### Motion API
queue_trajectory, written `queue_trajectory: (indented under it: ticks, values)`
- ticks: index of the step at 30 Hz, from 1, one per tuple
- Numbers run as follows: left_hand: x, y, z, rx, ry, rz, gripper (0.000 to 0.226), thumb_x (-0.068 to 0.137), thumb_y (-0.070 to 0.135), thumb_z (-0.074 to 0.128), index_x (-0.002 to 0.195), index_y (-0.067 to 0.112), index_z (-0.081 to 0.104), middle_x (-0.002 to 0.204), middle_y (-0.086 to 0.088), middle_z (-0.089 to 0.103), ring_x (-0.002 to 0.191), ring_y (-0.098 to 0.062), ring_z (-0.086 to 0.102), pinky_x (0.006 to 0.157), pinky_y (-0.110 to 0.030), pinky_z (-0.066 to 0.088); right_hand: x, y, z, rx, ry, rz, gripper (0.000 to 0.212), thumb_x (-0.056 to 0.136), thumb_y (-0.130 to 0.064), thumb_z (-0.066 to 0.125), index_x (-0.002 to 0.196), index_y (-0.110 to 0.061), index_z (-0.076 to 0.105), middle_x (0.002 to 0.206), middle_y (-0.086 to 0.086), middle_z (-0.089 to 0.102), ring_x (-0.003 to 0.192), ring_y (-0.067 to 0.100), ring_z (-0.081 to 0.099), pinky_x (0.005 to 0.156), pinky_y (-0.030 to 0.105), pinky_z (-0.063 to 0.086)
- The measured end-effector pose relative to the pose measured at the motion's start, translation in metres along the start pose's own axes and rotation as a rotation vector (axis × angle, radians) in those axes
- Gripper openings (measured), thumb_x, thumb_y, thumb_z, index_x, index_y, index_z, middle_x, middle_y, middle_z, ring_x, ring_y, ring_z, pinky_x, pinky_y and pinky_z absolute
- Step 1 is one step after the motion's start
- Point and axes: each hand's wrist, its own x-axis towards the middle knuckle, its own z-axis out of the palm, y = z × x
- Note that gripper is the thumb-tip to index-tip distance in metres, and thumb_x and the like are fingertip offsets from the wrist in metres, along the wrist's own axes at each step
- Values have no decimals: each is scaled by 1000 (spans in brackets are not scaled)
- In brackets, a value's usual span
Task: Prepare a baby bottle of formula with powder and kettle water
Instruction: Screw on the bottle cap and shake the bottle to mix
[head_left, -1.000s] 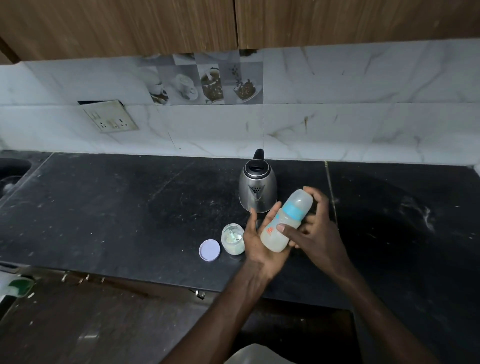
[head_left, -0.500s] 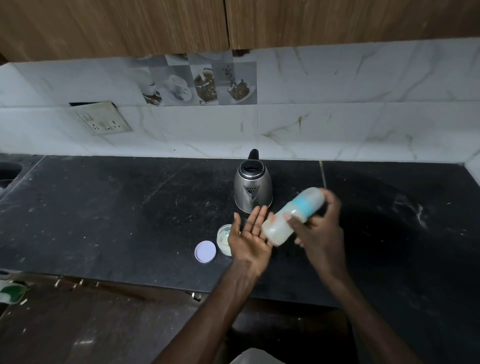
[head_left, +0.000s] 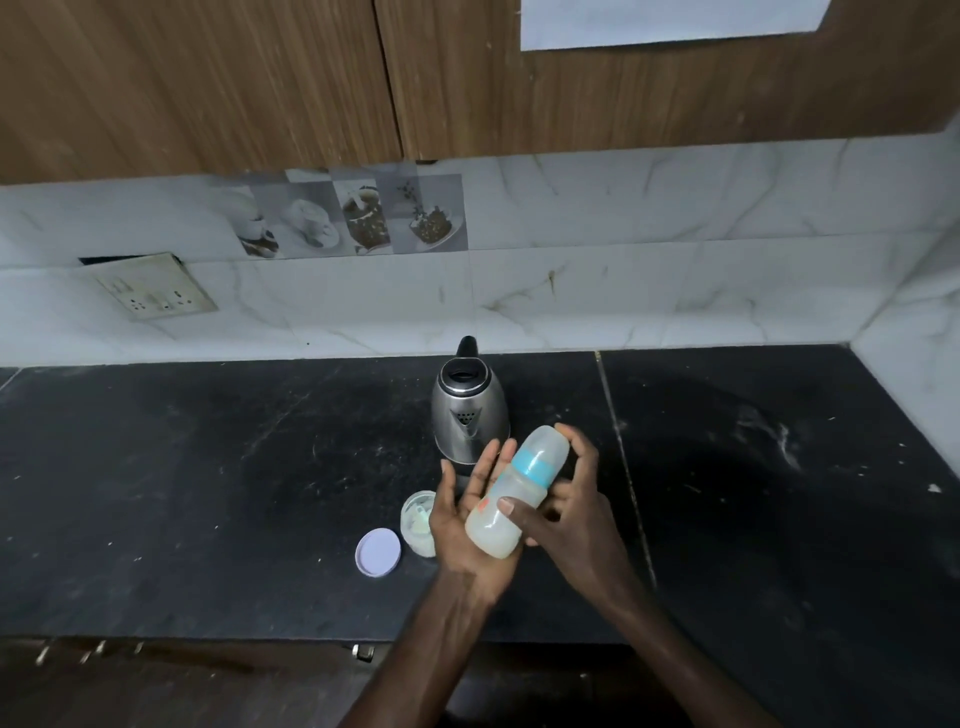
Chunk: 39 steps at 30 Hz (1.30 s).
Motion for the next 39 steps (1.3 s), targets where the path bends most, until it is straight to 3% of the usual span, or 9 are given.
queue_trajectory:
  ticks: [3, 8, 12, 17, 22, 27, 32, 36, 39]
  values:
    - [4, -3, 4, -3, 20, 0, 67, 97, 57, 57, 142, 8, 61, 150, -18, 57, 144, -39, 47, 127, -52, 25, 9, -10, -11, -46, 14, -49, 101, 81, -22, 92, 150, -53, 26, 118, -14, 75, 98, 12, 78, 81, 34, 65]
    - [7, -4, 6, 46, 78, 44, 68, 98, 60, 51, 143, 10, 60, 142, -13, 65, 136, -29, 57, 124, -47, 32, 20, -23, -13, 123, 445, -30, 97, 86, -18, 86, 156, -46, 26, 106, -18, 74, 96, 9, 78, 82, 48, 66]
    - [9, -1, 4, 17, 71, 37, 73, 93, 60, 58, 145, 9, 58, 149, -19, 58, 142, -40, 50, 126, -54, 27, 9, -20, 4, -64, 192, -7, 97, 78, -23, 91, 148, -55, 32, 111, -9, 76, 93, 9, 78, 84, 43, 65]
    - [14, 6, -3, 56, 103, 90, 68, 100, 59, 47, 144, 8, 58, 141, -11, 66, 136, -30, 59, 124, -46, 31, 25, -33, -7, 251, 588, -12, 90, 85, -28, 87, 150, -53, 30, 111, 1, 78, 94, 18, 79, 79, 56, 65]
    - [16, 8, -2, 29, 74, 76, 73, 95, 60, 54, 145, 6, 57, 148, -20, 59, 141, -40, 51, 125, -51, 27, 13, -34, 10, 9, 229, 19, 97, 74, -24, 91, 145, -59, 34, 108, -7, 79, 91, 11, 79, 82, 46, 65]
    - [14, 13, 0, 29, 82, 108, 68, 100, 59, 47, 144, 8, 58, 142, -11, 66, 137, -29, 57, 118, -44, 38, 29, -45, -9, 222, 623, -24, 92, 87, -21, 86, 152, -50, 29, 116, -4, 76, 96, 9, 78, 84, 46, 66]
    - [12, 8, 6, -12, 48, 78, 72, 98, 58, 52, 145, 3, 55, 147, -18, 60, 142, -38, 51, 123, -52, 32, 7, -32, 6, -15, 201, 48, 95, 77, -22, 91, 145, -57, 34, 112, -5, 78, 91, 9, 78, 77, 43, 66]
    - [6, 14, 1, 34, 90, 99, 68, 100, 59, 47, 143, 6, 58, 144, -12, 64, 139, -29, 55, 123, -45, 33, 26, -44, -11, 215, 580, 7, 86, 88, -18, 84, 152, -43, 33, 114, 6, 76, 82, 21, 77, 56, 26, 59]
    - [5, 15, -2, 15, 84, 92, 68, 100, 58, 48, 143, 7, 59, 144, -11, 64, 135, -28, 58, 116, -43, 41, 24, -41, 0, 245, 641, 37, 88, 89, -18, 83, 153, -43, 28, 123, 5, 73, 95, 20, 78, 69, 39, 66]
